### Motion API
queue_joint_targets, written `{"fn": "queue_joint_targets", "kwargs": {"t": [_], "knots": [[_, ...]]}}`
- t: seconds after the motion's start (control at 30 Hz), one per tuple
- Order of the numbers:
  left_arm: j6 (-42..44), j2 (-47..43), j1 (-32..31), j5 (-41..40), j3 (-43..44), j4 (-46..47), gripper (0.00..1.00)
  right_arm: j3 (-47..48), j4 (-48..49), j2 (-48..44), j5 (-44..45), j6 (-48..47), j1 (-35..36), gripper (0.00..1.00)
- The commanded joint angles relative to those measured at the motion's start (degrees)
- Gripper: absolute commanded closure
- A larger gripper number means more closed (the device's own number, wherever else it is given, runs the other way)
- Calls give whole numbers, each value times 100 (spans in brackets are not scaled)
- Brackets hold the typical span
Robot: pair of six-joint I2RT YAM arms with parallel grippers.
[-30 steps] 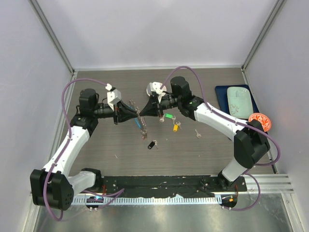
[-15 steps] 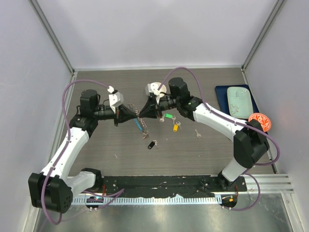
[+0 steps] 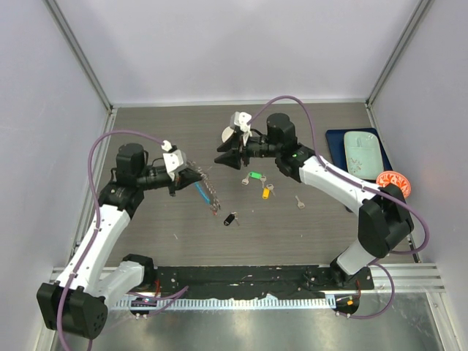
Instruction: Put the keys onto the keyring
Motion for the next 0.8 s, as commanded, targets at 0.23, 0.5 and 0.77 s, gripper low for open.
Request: {"fn": "queue_joint_targets", "kwargs": {"t": [0.23,0.5,0.77], "knots": [[28,-113,-47,160,-76,422,100,5,730,57,-844,293,148,48],[-112,-165,-56,178,-173,677,100,22,888,286,-896,373,253,47],[-280,-236,-56,46,-252,914,100,22,765,304,-1116,285,262,45]]}}
